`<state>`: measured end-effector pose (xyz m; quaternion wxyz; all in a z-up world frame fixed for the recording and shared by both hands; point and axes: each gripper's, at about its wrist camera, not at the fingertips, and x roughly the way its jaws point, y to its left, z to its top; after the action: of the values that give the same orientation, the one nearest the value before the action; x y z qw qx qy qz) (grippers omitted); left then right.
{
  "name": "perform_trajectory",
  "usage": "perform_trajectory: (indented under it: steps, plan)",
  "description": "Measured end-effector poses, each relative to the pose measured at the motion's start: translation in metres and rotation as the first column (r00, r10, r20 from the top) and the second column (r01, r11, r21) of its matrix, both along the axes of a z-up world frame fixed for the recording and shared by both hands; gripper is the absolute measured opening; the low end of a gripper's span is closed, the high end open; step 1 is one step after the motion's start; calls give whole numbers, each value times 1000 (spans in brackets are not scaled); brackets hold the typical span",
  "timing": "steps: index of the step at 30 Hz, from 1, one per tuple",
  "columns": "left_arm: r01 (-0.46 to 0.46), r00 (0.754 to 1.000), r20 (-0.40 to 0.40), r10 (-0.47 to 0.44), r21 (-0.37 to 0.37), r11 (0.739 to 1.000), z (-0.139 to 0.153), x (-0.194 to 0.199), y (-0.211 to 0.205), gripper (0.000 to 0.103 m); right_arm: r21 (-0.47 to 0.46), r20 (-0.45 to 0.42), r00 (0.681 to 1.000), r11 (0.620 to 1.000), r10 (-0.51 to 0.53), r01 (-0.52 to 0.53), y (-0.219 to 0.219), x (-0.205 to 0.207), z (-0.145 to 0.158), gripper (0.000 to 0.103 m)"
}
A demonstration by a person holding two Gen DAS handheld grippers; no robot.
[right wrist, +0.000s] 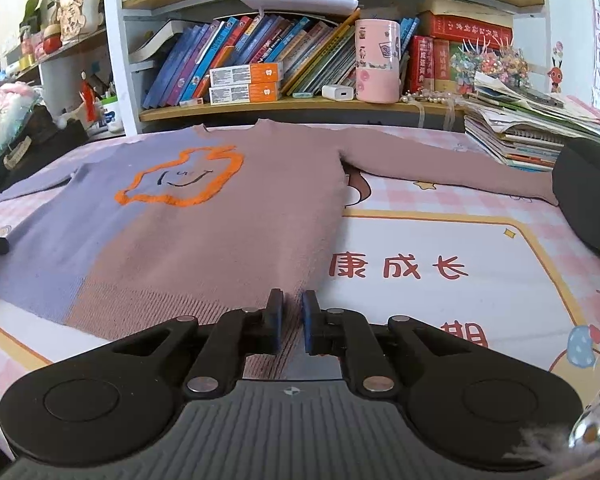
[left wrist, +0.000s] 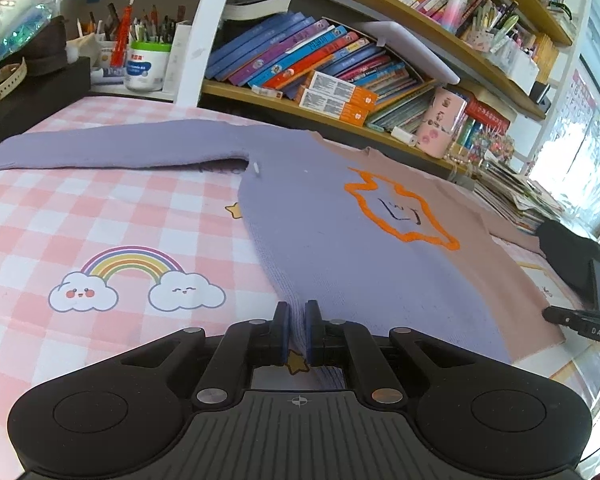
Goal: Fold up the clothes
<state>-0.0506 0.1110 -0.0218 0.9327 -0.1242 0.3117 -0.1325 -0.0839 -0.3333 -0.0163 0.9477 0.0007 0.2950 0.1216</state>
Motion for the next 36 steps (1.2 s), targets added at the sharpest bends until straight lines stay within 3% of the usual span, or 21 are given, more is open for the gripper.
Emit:
perform_trajectory:
  steps: [17, 26, 31, 36]
  plan:
    - [-2, 1000, 5, 2, 0, 1000, -1, 0, 4, 6, -21, 8, 1000, 1000, 5, -5, 6, 0, -1, 10]
    - [-8, 998, 67, 3, 86, 996, 3, -10, -6, 10, -43, 27, 1000, 999, -4, 5, 10, -3, 0, 13]
    - [-17, 993, 122, 8, 70, 997, 15, -20, 0, 14, -69, 57, 998, 998, -1, 5, 13, -8, 4, 37]
    - [-38, 988, 150, 27, 69, 997, 21, -26, 3, 34, -91, 96, 995, 996, 6, 3, 20, -14, 11, 52]
